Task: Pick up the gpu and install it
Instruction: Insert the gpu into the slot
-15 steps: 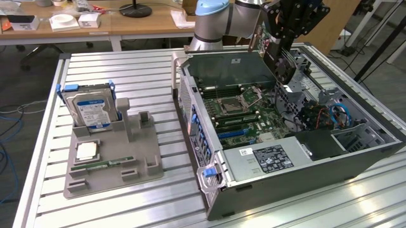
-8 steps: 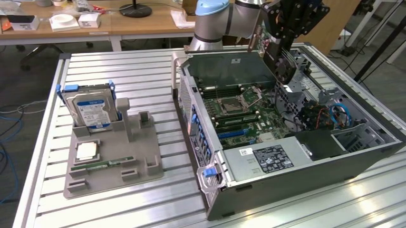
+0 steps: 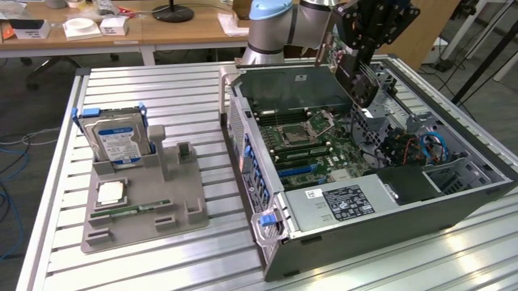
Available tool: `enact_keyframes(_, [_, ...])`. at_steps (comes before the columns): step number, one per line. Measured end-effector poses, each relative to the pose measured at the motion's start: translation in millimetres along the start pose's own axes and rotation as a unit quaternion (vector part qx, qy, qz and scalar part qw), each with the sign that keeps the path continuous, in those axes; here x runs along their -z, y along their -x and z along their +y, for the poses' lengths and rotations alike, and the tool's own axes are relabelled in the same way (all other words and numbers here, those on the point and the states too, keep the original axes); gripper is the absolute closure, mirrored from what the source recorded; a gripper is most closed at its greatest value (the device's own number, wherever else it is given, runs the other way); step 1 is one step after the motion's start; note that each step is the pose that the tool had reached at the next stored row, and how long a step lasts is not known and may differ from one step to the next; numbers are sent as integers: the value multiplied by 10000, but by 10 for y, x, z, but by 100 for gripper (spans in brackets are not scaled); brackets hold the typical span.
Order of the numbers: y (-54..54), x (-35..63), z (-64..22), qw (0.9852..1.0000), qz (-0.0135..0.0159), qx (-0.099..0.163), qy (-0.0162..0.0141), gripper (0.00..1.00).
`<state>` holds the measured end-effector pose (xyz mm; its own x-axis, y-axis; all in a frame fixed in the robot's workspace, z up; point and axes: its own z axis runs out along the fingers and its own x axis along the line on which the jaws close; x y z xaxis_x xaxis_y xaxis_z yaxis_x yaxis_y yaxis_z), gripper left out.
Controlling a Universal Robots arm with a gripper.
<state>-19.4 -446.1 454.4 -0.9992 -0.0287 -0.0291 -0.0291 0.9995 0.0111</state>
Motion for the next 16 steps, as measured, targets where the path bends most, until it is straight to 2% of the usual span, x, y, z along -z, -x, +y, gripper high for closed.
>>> enact_keyframes(16, [0, 0, 0, 9999, 2, 145, 4, 75])
